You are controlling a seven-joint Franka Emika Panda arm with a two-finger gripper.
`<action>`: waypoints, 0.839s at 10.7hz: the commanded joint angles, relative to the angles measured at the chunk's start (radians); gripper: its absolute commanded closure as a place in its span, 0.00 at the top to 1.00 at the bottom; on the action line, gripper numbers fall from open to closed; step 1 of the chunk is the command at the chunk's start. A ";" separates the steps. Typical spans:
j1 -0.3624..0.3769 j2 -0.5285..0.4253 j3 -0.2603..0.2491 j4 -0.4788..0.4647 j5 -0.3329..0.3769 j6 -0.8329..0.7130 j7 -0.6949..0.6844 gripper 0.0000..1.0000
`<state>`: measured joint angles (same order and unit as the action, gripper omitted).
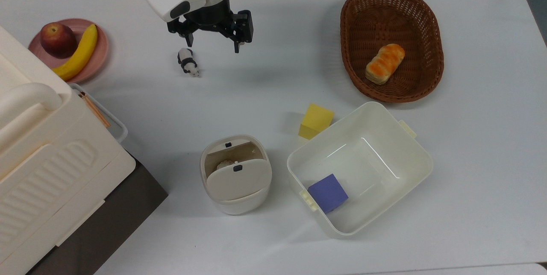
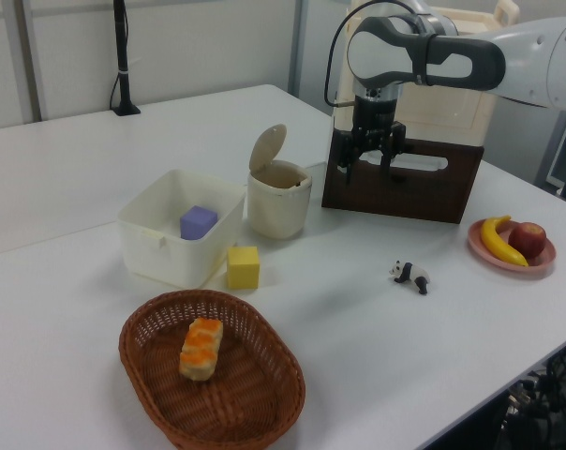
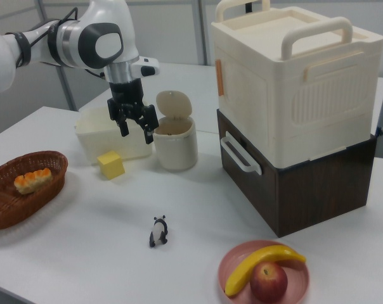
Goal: Close the trash can
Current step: 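Move the gripper from the wooden crate toward the open trash can lid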
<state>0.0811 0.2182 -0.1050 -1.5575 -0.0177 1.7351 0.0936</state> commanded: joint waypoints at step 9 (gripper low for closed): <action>-0.055 0.055 0.001 0.080 0.150 0.362 -0.097 0.02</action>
<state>0.0150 0.2326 -0.1061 -1.5005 0.1091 1.9158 0.0003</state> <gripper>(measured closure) 0.947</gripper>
